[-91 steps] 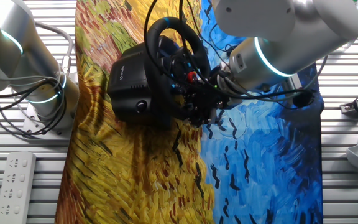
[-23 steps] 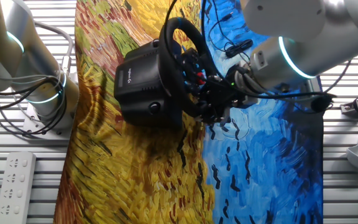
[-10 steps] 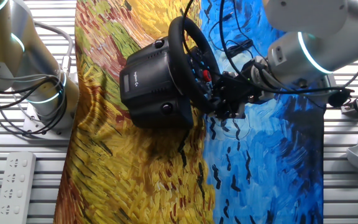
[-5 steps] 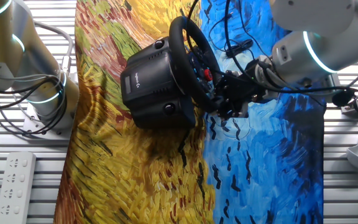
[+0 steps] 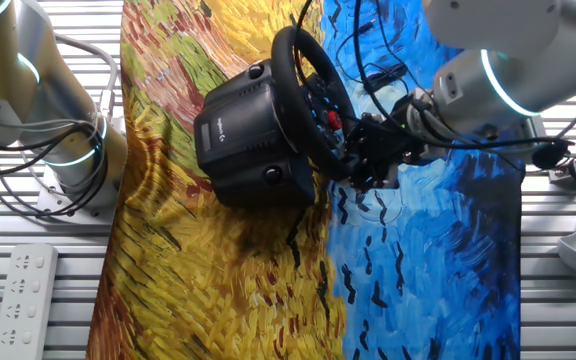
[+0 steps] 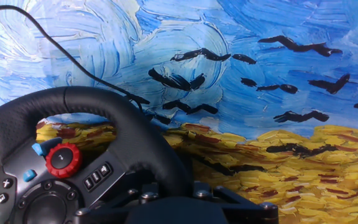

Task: Rotate the steering wheel 90 degrees clockwise

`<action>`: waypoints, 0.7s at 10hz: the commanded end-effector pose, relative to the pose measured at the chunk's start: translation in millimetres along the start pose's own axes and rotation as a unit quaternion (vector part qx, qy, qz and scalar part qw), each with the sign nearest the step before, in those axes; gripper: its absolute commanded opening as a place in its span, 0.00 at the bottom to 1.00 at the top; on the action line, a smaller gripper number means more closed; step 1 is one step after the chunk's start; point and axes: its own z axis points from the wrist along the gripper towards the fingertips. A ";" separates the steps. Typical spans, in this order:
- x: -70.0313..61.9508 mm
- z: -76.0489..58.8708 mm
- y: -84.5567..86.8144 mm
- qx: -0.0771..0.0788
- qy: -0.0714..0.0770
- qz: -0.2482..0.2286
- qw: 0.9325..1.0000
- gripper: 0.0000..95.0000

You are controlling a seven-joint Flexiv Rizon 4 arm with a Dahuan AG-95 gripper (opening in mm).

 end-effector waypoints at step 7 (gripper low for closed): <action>-9.6 -4.5 2.3 -0.007 -0.014 -0.005 1.000 0.00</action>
